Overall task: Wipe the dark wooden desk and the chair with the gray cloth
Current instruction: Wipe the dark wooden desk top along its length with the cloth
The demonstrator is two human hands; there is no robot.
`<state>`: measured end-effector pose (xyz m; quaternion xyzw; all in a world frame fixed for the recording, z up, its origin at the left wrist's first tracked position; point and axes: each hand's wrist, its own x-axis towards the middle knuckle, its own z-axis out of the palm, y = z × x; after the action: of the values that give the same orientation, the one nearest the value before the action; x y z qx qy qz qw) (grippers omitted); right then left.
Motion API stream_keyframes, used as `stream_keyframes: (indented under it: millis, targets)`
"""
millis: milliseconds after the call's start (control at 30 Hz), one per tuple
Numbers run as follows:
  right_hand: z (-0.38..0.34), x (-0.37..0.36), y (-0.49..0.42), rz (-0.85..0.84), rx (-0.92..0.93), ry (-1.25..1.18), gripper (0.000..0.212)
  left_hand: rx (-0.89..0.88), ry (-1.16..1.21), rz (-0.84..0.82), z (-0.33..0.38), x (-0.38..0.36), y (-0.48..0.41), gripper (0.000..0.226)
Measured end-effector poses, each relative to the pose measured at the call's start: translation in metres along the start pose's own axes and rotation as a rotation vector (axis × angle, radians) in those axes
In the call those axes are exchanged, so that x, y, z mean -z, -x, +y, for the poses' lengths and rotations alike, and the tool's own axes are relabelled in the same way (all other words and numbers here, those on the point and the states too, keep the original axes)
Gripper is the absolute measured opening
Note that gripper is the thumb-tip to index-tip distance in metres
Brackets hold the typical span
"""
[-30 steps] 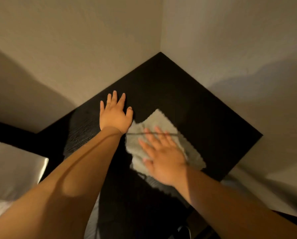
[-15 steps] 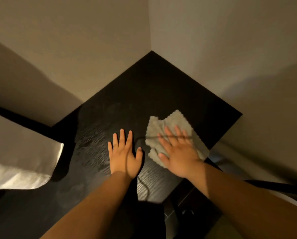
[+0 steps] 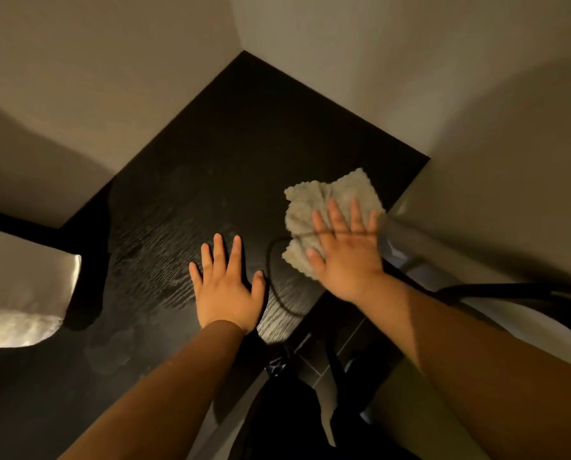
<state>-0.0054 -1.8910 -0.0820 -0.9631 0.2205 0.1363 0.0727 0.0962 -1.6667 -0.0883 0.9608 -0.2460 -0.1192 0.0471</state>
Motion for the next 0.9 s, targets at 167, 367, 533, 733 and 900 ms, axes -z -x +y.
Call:
stream_keyframes:
  millis: [167,367,533,733,900]
  targets:
    - [-0.005,-0.02,0.035,0.044,0.296,-0.028,0.072,0.001,-0.001,0.014,0.001,-0.002,0.001,0.079]
    - [0.037,-0.015,-0.017,0.177,-0.2,-0.206,0.075,-0.009,0.003,0.03,0.001,-0.004,-0.003,0.081]
    - [-0.03,-0.029,0.002,0.232,-0.454,-0.531,0.074,-0.045,0.001,0.026,-0.001,-0.004,-0.003,0.082]
    - [-0.093,-0.053,0.068,0.166,-0.284,-0.561,0.069,-0.047,-0.011,0.017,0.001,-0.001,-0.001,0.086]
    - [-0.029,-0.03,0.032,0.196,-0.392,-0.588,0.073,-0.062,0.003,0.007,0.002,0.0,0.0,0.088]
